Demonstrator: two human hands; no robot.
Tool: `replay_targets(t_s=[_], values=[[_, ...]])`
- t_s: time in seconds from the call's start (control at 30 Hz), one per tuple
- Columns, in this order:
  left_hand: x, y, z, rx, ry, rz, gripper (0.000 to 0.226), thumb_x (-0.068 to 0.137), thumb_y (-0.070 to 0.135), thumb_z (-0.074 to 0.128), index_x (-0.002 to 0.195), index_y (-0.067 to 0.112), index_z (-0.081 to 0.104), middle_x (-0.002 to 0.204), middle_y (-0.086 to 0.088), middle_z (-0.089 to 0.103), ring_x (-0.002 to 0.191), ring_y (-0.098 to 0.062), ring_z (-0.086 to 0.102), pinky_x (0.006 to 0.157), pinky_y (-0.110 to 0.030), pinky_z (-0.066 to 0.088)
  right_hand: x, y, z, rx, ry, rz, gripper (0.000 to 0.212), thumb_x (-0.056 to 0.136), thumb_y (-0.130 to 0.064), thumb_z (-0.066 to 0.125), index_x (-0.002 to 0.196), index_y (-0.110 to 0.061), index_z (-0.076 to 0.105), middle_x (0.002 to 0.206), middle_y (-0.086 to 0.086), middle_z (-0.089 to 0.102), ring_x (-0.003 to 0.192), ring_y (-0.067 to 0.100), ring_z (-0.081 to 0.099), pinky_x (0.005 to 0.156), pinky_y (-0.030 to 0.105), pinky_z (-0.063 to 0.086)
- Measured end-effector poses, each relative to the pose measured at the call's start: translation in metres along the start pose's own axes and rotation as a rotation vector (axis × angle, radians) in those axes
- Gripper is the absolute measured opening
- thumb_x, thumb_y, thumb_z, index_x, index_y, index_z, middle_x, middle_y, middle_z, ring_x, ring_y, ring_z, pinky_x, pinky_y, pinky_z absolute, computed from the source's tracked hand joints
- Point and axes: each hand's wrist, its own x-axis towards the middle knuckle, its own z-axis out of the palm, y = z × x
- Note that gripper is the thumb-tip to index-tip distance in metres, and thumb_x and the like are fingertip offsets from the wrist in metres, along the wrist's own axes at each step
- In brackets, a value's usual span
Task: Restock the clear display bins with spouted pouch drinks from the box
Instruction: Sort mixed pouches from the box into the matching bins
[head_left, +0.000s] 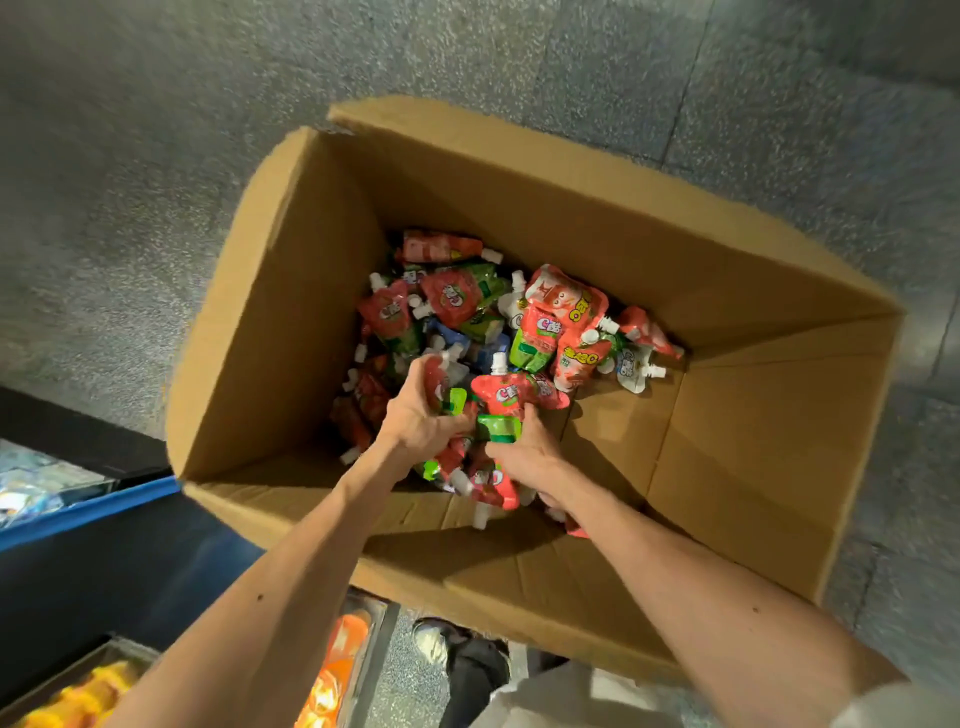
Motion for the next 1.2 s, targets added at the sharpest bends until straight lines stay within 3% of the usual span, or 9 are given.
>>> replay_targets(t_s=[0.13, 0.3, 0.47, 0.57, 0.63, 0.8, 0.9, 1.1, 1.2], values=[[-0.042, 0.022, -0.022, -0.282, 0.045, 0.08, 0.085, 0.062, 0.021, 0.093, 0.13, 0.036, 0.045, 0.11, 0.001, 0.065, 0.095, -0.017, 0.068, 0.081, -0.043, 0.06, -0.028, -0.014, -0.017, 0.15, -0.075, -0.097, 0.098, 0.058, -0.036, 0.084, 0.143, -0.029, 0.035, 0.13, 0.009, 0.059, 0.115, 0.026, 0.062, 0.097, 0.044, 0.053], [-0.128, 0.047, -0.061, -0.542, 0.081, 0.247, 0.071, 0.077, 0.002, 0.081, 0.132, 0.03, 0.045, 0.097, 0.003, 0.068, 0.078, -0.006, 0.07, 0.058, -0.03, 0.057, -0.126, -0.051, -0.026, 0.292, -0.252, -0.316, 0.038, 0.083, -0.003, 0.073, 0.116, -0.013, 0.056, 0.101, 0.015, 0.071, 0.088, 0.03, 0.071, 0.085, 0.045, 0.059], [-0.237, 0.025, -0.105, -0.715, 0.298, 0.425, 0.077, 0.058, 0.016, 0.092, 0.124, 0.017, 0.053, 0.098, -0.006, 0.072, 0.085, -0.017, 0.07, 0.072, -0.034, 0.058, -0.233, -0.065, 0.019, 0.241, -0.322, -0.574, 0.042, 0.085, 0.004, 0.066, 0.123, -0.009, 0.056, 0.093, 0.012, 0.07, 0.073, 0.021, 0.07, 0.064, 0.031, 0.059], [-0.283, 0.014, -0.121, -0.821, 0.33, 0.466, 0.067, 0.057, 0.013, 0.088, 0.117, 0.006, 0.06, 0.093, -0.008, 0.072, 0.08, -0.019, 0.068, 0.073, -0.035, 0.057, -0.276, -0.076, 0.042, 0.257, -0.452, -0.713, 0.034, 0.083, 0.012, 0.06, 0.11, -0.009, 0.062, 0.087, 0.012, 0.071, 0.07, 0.022, 0.07, 0.061, 0.03, 0.057], [-0.378, -0.035, -0.155, -0.869, 0.528, 0.54, 0.053, 0.057, 0.013, 0.085, 0.107, 0.007, 0.066, 0.086, -0.004, 0.073, 0.074, -0.016, 0.068, 0.072, -0.032, 0.057, -0.355, -0.065, 0.116, 0.214, -0.634, -0.778, 0.029, 0.083, 0.014, 0.054, 0.1, -0.008, 0.063, 0.083, 0.014, 0.072, 0.068, 0.024, 0.07, 0.062, 0.032, 0.058], [-0.508, -0.098, -0.198, -0.917, 0.879, 0.581, 0.065, 0.056, 0.022, 0.09, 0.112, 0.001, 0.066, 0.091, -0.011, 0.073, 0.08, -0.022, 0.068, 0.08, -0.039, 0.059, -0.449, -0.052, 0.219, 0.056, -0.913, -0.855, 0.022, 0.088, 0.009, 0.047, 0.102, -0.003, 0.06, 0.077, 0.014, 0.071, 0.06, 0.023, 0.069, 0.053, 0.03, 0.057], [-0.578, -0.143, -0.215, -0.91, 1.127, 0.608, 0.044, 0.071, 0.006, 0.086, 0.11, 0.005, 0.065, 0.087, -0.007, 0.074, 0.077, -0.017, 0.068, 0.077, -0.035, 0.059, -0.5, -0.039, 0.284, -0.057, -1.077, -0.849, 0.029, 0.086, 0.004, 0.053, 0.115, 0.001, 0.056, 0.087, 0.021, 0.067, 0.063, 0.026, 0.069, 0.055, 0.032, 0.057], [-0.682, -0.209, -0.222, -0.951, 1.427, 0.607, 0.042, 0.066, 0.02, 0.089, 0.099, 0.012, 0.066, 0.088, -0.009, 0.073, 0.078, -0.02, 0.067, 0.077, -0.04, 0.058, -0.568, -0.006, 0.383, -0.29, -1.211, -0.799, 0.056, 0.069, -0.015, 0.072, 0.122, -0.001, 0.059, 0.105, 0.024, 0.068, 0.078, 0.03, 0.07, 0.071, 0.039, 0.06], [-0.714, -0.231, -0.223, -1.062, 1.449, 0.623, 0.06, 0.056, 0.038, 0.083, 0.105, 0.006, 0.066, 0.094, -0.014, 0.073, 0.083, -0.025, 0.069, 0.08, -0.043, 0.056, -0.592, 0.009, 0.422, -0.333, -1.345, -0.57, 0.091, 0.049, -0.021, 0.091, 0.13, 0.001, 0.056, 0.119, 0.027, 0.061, 0.088, 0.035, 0.067, 0.077, 0.044, 0.059]])
